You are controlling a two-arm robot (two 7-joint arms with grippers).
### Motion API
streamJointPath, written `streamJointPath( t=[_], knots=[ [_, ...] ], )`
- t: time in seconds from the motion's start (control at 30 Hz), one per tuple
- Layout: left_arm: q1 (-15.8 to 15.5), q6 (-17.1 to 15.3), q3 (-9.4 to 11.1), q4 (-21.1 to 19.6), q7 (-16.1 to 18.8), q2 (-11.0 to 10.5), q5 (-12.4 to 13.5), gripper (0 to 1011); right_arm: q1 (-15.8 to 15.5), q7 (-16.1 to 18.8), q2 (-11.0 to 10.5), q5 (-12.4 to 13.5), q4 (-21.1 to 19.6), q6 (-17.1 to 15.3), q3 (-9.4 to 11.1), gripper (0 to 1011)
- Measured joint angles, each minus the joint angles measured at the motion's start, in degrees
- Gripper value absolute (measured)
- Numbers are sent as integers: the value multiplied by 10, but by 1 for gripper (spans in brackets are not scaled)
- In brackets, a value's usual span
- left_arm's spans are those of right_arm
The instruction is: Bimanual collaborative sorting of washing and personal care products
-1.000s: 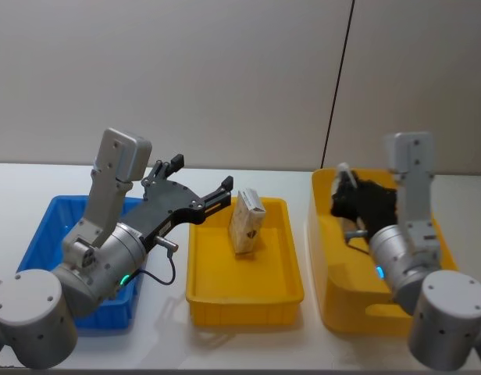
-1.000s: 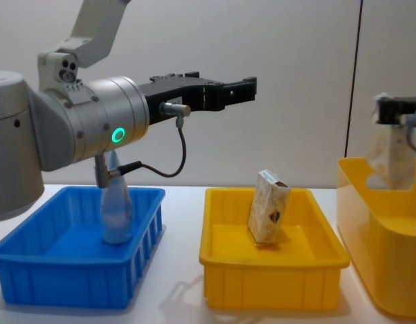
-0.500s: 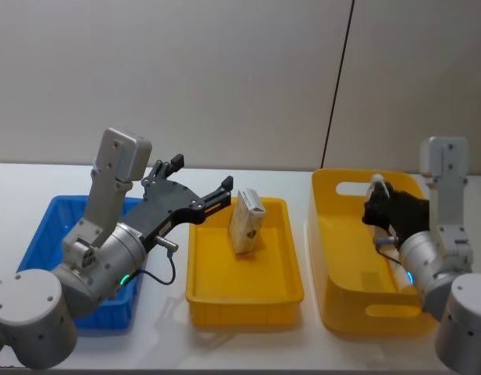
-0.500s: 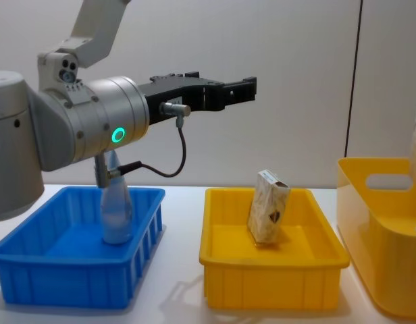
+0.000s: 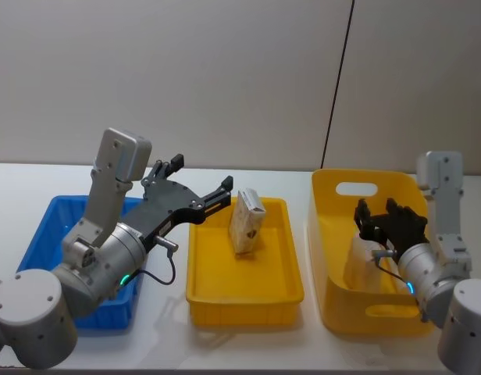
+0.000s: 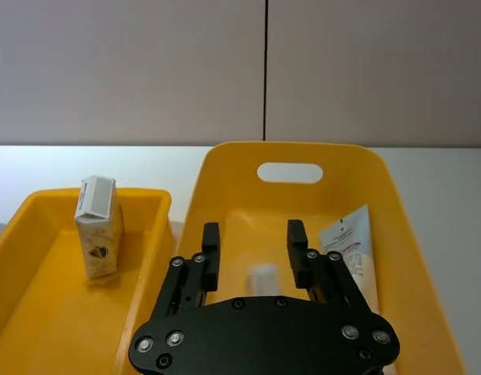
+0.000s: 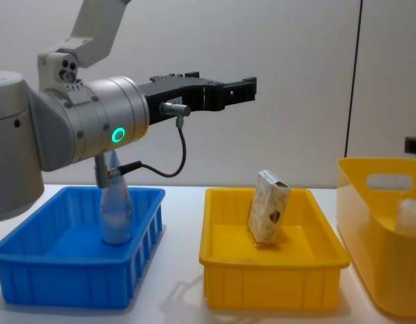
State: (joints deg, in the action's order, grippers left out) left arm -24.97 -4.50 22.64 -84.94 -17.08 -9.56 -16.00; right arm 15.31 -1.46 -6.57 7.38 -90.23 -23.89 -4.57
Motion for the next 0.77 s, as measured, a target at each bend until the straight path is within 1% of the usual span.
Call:
streamJointPath(
  t=[0.07, 0.13, 0.17, 0.23, 0.27, 0.3, 0.4, 0.47, 0.5, 0.63, 0.77],
  knots=[
    [0, 0, 0, 0, 0, 0, 0, 1001, 1, 4, 0, 0, 4, 0, 0, 555],
    [0, 0, 0, 0, 0, 0, 0, 1002, 2, 8, -1, 0, 6, 2, 0, 596],
    [0, 0, 0, 0, 0, 0, 0, 1001, 3, 10, -1, 1, 7, 4, 0, 659],
    [0, 0, 0, 0, 0, 0, 0, 1001, 3, 14, -2, 1, 8, 6, 0, 700],
    [0, 0, 0, 0, 0, 0, 0, 1001, 3, 17, -3, 1, 9, 9, -1, 762],
    [0, 0, 0, 0, 0, 0, 0, 1001, 3, 17, -3, 1, 9, 9, -1, 762],
    [0, 0, 0, 0, 0, 0, 0, 1001, 3, 24, -4, 0, 9, 16, -2, 877],
    [0, 0, 0, 0, 0, 0, 0, 1001, 3, 26, -5, 0, 9, 18, -2, 907],
    [0, 0, 0, 0, 0, 0, 0, 1001, 4, 28, -5, -1, 9, 19, -2, 951],
    [0, 0, 0, 0, 0, 0, 0, 1001, 4, 33, -6, -2, 9, 22, -3, 1004],
    [0, 0, 0, 0, 0, 0, 0, 1001, 4, 35, -7, -3, 9, 24, -3, 1004]
  ],
)
